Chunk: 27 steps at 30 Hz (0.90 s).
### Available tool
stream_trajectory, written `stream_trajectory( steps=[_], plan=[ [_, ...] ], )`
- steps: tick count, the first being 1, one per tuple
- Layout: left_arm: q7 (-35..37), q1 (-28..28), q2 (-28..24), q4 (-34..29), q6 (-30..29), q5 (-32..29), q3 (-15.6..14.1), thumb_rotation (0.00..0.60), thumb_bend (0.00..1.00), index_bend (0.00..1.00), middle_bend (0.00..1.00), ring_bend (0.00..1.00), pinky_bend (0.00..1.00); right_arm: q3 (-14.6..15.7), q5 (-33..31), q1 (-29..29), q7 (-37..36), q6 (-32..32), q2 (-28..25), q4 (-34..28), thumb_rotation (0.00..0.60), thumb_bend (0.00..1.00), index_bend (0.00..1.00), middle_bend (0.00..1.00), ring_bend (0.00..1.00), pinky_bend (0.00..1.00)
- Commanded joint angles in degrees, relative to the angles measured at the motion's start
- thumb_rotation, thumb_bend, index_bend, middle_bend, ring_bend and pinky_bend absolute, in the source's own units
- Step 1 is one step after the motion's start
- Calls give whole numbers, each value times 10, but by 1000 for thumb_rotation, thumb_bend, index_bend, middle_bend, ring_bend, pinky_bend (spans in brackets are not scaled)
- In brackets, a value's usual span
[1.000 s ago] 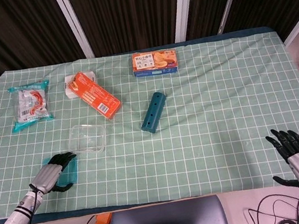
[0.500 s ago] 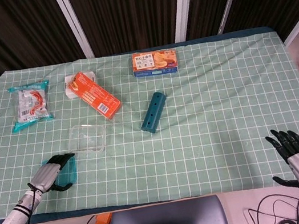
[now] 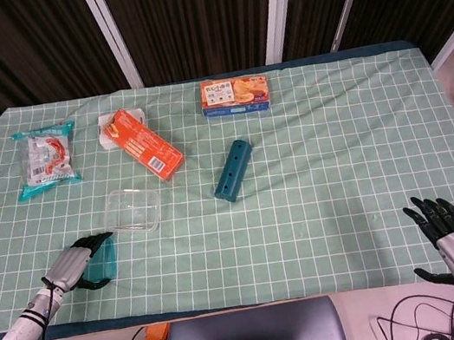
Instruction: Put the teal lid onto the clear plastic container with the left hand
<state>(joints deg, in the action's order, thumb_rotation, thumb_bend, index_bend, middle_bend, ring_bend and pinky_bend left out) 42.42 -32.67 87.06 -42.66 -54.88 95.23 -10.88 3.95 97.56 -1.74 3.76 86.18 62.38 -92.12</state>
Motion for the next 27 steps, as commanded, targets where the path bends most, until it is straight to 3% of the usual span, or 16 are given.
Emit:
stream_trajectory(
  steps=[1, 10, 19, 27],
  plan=[
    [0, 1, 2, 4, -3, -1, 1, 600, 225, 0, 314, 533, 526, 0, 1, 0, 0, 0, 0, 0, 600, 160, 0, 0, 0, 0],
    [7, 8, -11, 2, -45, 4, 6, 600, 260, 0, 482, 770, 765, 1, 3, 1, -5, 4, -2, 1, 600, 160, 0, 0, 0, 0],
    [-56, 8, -65, -39, -101, 14, 16, 600, 281, 0, 500, 788, 781, 2, 2, 1, -2, 1, -1, 1, 600, 160, 0, 0, 0, 0],
    [-169, -18, -142, -160, -124, 16, 46, 600, 288, 4, 507, 802, 785, 2, 1, -1, 7, -5, 2, -2, 600, 160, 0, 0, 0, 0]
  ],
)
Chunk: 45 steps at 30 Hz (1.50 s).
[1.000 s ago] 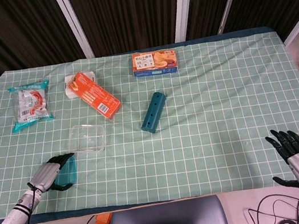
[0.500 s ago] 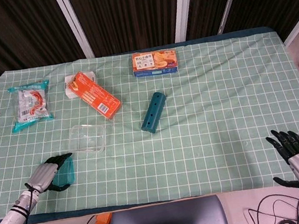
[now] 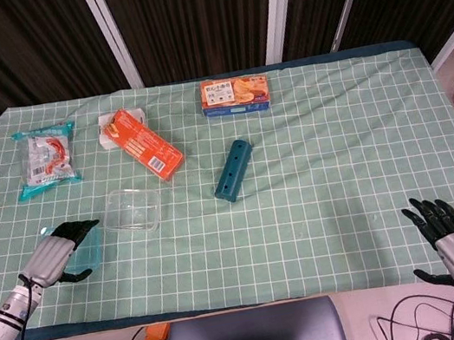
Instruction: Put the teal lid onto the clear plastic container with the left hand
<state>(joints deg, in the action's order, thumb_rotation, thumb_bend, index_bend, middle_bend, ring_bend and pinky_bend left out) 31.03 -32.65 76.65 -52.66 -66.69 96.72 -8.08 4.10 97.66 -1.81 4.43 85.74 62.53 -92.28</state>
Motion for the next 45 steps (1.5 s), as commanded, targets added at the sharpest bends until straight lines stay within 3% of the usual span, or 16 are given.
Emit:
stream_trajectory(
  steps=[1, 7, 13, 27, 45],
  plan=[
    [-70, -25, -46, -79, 0, 0, 22, 600, 288, 5, 508, 803, 785, 0, 1, -1, 1, -1, 0, 0, 600, 160, 0, 0, 0, 0],
    [-155, -87, -81, -194, 80, -13, 53, 600, 298, 6, 509, 805, 786, 0, -1, -3, 1, -5, 1, 0, 600, 160, 0, 0, 0, 0],
    [-200, -157, -70, -234, 189, -47, 86, 600, 298, 6, 509, 805, 785, -2, -9, -10, 12, -22, 4, -3, 600, 160, 0, 0, 0, 0],
    [-169, -208, -27, -201, 307, -149, 125, 600, 296, 0, 515, 804, 782, -7, -33, -22, 10, -50, 0, -10, 600, 160, 0, 0, 0, 0],
    [-184, -218, 11, -168, 335, -187, 129, 600, 295, 0, 517, 798, 771, -5, -31, -24, 4, -50, -2, -11, 600, 160, 0, 0, 0, 0]
  ],
)
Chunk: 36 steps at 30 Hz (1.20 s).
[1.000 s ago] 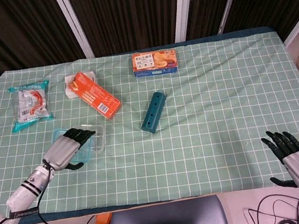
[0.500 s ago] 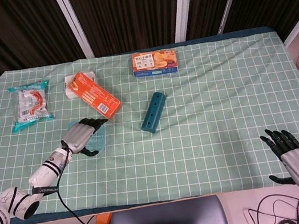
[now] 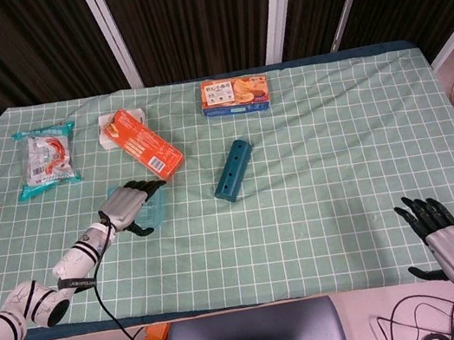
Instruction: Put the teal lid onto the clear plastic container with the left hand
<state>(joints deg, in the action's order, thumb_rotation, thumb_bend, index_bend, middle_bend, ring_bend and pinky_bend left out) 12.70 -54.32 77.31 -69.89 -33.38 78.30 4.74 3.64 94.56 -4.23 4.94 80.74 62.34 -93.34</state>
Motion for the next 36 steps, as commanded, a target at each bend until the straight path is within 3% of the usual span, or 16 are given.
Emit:
stream_trajectory(
  steps=[1, 36],
  plan=[
    [0, -1, 6, 7, 2, -3, 1, 600, 295, 0, 517, 798, 771, 0, -1, 0, -1, 0, -1, 0, 600, 160, 0, 0, 0, 0],
    [6, -4, 5, 25, 16, 13, -14, 600, 298, 0, 536, 795, 764, -1, 0, 5, -10, 15, -4, 2, 600, 160, 0, 0, 0, 0]
  ],
)
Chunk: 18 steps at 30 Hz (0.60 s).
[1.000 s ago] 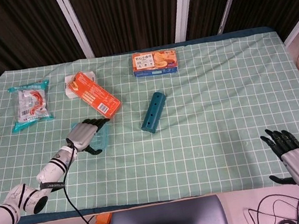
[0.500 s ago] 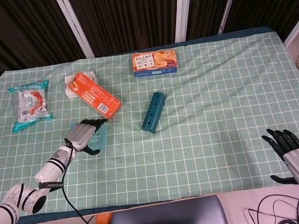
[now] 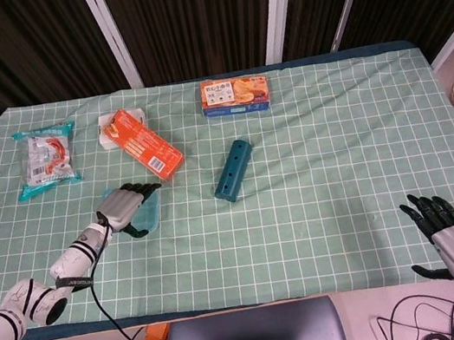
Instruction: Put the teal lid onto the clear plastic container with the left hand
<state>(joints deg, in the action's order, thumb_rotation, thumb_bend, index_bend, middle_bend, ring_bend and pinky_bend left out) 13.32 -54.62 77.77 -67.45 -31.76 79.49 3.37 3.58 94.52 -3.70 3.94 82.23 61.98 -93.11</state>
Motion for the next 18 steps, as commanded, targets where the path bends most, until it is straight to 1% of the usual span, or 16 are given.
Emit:
stream_trajectory(
  steps=[1, 9, 18],
  plan=[
    [0, -1, 2, 2, 1, 1, -1, 600, 298, 0, 536, 794, 761, 0, 0, 0, 0, 0, 0, 0, 600, 160, 0, 0, 0, 0],
    [0, -6, 14, 21, 11, 4, -5, 600, 297, 13, 541, 786, 740, 0, 1, 2, -4, 4, -2, 1, 600, 160, 0, 0, 0, 0],
    [-8, -9, 13, 22, 15, 5, -7, 600, 300, 17, 543, 785, 741, 0, 0, 2, -4, 4, -2, 2, 600, 160, 0, 0, 0, 0]
  ],
)
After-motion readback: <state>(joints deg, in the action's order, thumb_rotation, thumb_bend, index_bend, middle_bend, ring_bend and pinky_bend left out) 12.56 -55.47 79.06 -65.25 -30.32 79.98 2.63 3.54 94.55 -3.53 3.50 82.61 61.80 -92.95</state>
